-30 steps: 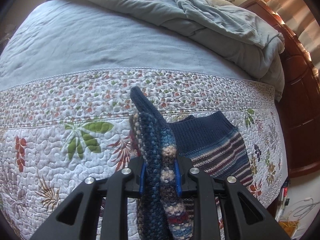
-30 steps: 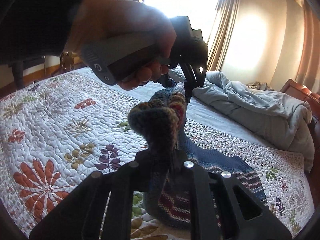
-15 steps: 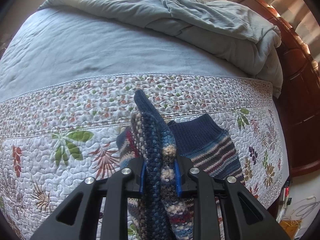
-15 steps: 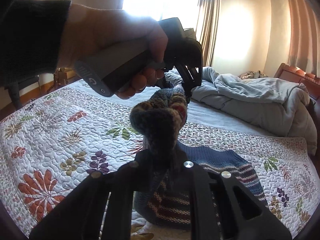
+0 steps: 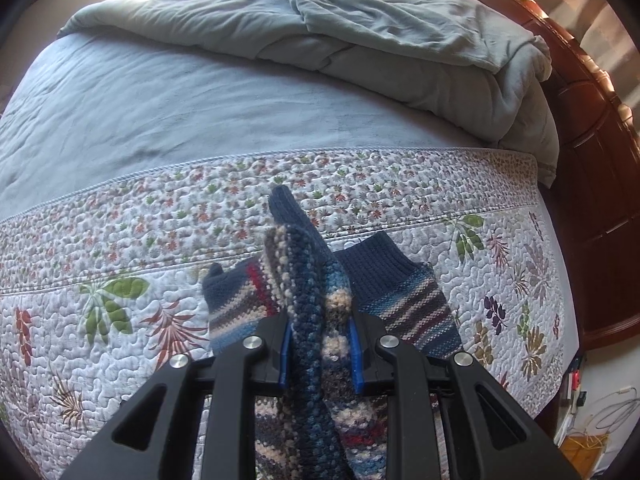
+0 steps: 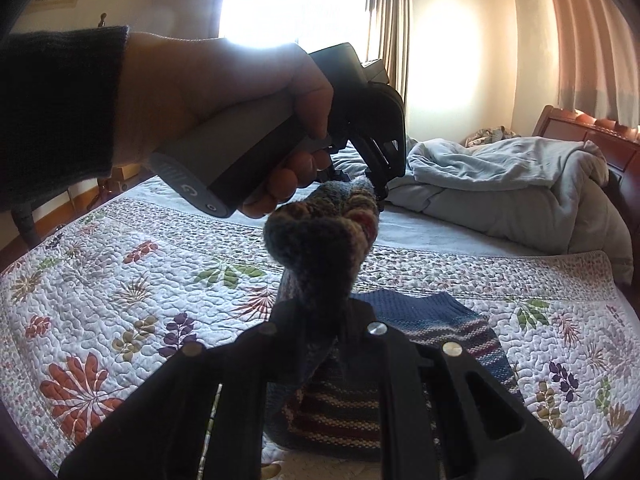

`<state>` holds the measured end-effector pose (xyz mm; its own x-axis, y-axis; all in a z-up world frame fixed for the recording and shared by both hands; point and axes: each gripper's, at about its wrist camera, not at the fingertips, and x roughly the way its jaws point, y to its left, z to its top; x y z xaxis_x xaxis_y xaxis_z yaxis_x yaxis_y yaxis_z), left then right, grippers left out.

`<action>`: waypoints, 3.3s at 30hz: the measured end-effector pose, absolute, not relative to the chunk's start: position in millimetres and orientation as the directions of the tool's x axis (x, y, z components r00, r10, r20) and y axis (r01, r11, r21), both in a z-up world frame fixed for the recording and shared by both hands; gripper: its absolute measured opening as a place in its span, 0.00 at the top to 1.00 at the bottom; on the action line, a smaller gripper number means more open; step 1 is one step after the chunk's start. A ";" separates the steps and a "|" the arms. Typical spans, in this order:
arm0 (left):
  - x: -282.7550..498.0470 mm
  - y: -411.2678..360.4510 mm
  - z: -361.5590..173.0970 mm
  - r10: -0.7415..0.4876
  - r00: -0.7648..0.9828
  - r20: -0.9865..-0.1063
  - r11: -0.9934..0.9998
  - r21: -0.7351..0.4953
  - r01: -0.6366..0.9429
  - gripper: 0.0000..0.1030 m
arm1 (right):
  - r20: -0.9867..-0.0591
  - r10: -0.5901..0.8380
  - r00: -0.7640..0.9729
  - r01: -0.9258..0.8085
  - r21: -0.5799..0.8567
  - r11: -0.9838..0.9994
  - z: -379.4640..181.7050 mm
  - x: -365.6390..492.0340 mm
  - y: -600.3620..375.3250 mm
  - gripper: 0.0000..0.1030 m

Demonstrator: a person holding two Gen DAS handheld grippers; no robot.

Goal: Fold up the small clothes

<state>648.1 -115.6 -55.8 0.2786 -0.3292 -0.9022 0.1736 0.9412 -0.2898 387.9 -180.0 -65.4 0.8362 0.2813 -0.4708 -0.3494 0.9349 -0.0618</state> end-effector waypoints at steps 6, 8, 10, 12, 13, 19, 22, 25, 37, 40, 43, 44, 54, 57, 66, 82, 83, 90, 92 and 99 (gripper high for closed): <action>652.2 -131.9 -61.0 -0.334 0.273 -0.902 0.939 -0.294 0.176 0.79 | -0.478 0.261 0.839 -0.322 -0.049 0.946 -69.2 394.0 -203.2 0.90; 654.0 -139.0 -64.2 -0.338 0.270 -0.902 0.938 -0.298 0.177 0.79 | -0.482 0.258 0.837 -0.315 -0.039 0.948 -70.2 396.4 -210.5 0.90; 655.4 -146.6 -67.0 -0.343 0.266 -0.901 0.936 -0.303 0.182 0.79 | -0.485 0.254 0.837 -0.308 -0.033 0.951 -71.4 397.7 -217.5 0.90; 657.2 -156.0 -70.9 -0.346 0.261 -0.901 0.934 -0.304 0.187 0.79 | -0.489 0.256 0.834 -0.304 -0.020 0.952 -72.7 399.3 -223.6 0.90; 658.1 -159.3 -73.2 -0.347 0.259 -0.902 0.934 -0.305 0.188 0.79 | -0.493 0.256 0.832 -0.300 -0.011 0.954 -74.0 400.9 -228.3 0.90; 663.4 -184.3 -85.0 -0.341 0.249 -0.907 0.935 -0.300 0.188 0.79 | -0.519 0.265 0.813 -0.270 0.067 0.960 -85.1 410.4 -259.0 0.90; 664.8 -195.4 -89.6 -0.334 0.243 -0.911 0.937 -0.292 0.191 0.79 | -0.532 0.255 0.807 -0.254 0.076 0.964 -92.0 412.7 -271.6 0.90; 664.7 -207.6 -92.2 -0.328 0.239 -0.914 0.938 -0.285 0.198 0.79 | -0.539 0.255 0.803 -0.246 0.090 0.965 -95.2 413.1 -281.5 0.90; 664.3 -264.1 -129.6 -0.299 0.203 -0.932 0.942 -0.254 0.220 0.79 | -0.618 0.277 0.735 -0.185 0.210 0.960 -134.1 420.6 -341.9 0.90; 665.0 -277.5 -142.3 -0.295 0.191 -0.936 0.942 -0.251 0.221 0.79 | -0.634 0.306 0.710 -0.158 0.280 0.947 -147.3 424.0 -358.4 0.90; 666.3 -286.4 -154.1 -0.278 0.181 -0.943 0.947 -0.237 0.218 0.79 | -0.636 0.353 0.687 -0.146 0.355 0.923 -156.9 426.9 -369.7 0.90; 666.4 -288.8 -157.7 -0.274 0.178 -0.945 0.947 -0.233 0.219 0.79 | -0.636 0.365 0.680 -0.141 0.375 0.916 -158.9 427.5 -373.2 0.90; 662.4 -303.8 -173.7 -0.263 0.184 -0.947 0.947 -0.216 0.239 0.62 | -0.626 0.475 0.618 -0.111 0.529 0.842 -177.8 431.5 -401.0 0.88; 657.7 -307.7 -162.6 -0.287 0.232 -0.930 0.936 -0.219 0.276 0.29 | -0.622 0.505 0.599 -0.097 0.569 0.816 -183.5 431.7 -407.1 0.85; 573.3 -221.0 -102.5 -0.452 0.405 -0.795 0.886 -0.350 0.303 0.20 | -0.568 0.590 0.573 -0.055 0.692 0.720 -192.1 427.4 -428.7 0.34; 269.9 -73.8 -196.8 -0.576 0.350 -0.738 0.817 -0.530 0.226 0.12 | -0.574 0.540 0.615 -0.099 0.623 0.776 -179.9 446.0 -434.8 0.34; 267.1 -70.6 -201.5 -0.582 0.346 -0.736 0.812 -0.546 0.204 0.12 | -0.587 0.539 0.605 -0.105 0.612 0.784 -185.3 451.0 -431.4 0.39; 277.3 -70.0 -197.0 -0.629 0.361 -0.688 0.770 -0.616 0.168 0.12 | -0.581 0.538 0.611 -0.124 0.601 0.790 -171.5 441.1 -452.1 0.85; 281.9 -75.2 -190.6 -0.638 0.363 -0.679 0.765 -0.610 0.205 0.12 | -0.575 0.517 0.634 -0.117 0.589 0.799 -164.1 431.8 -461.2 0.85; 316.1 -83.4 -195.0 -0.648 0.372 -0.664 0.760 -0.593 0.266 0.12 | -0.671 0.561 0.485 -0.172 0.556 0.814 -198.0 434.2 -443.1 0.69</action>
